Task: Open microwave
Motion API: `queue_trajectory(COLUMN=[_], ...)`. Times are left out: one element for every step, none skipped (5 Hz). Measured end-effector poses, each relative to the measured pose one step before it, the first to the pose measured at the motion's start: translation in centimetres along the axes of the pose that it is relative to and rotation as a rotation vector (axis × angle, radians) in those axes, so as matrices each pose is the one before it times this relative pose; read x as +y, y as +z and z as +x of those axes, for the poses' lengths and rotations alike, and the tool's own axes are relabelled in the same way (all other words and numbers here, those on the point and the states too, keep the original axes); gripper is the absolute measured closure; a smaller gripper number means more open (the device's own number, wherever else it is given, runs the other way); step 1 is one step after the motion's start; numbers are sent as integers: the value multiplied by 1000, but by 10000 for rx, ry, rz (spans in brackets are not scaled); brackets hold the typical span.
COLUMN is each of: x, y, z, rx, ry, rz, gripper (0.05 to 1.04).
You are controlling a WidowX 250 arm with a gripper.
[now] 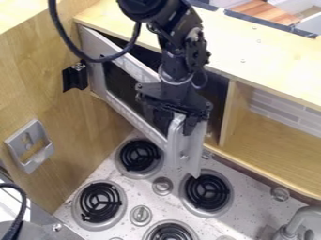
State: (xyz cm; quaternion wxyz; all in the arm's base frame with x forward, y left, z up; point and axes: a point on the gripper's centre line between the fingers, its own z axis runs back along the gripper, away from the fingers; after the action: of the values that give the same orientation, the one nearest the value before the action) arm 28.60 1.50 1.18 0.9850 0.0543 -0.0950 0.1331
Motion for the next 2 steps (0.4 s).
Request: queue_trajectory(x=[-98,80], y=[-257,-11], z=[453,175], rx=[100,148], ry=[-70,-87], rz=[-36,121], gripper=[83,83])
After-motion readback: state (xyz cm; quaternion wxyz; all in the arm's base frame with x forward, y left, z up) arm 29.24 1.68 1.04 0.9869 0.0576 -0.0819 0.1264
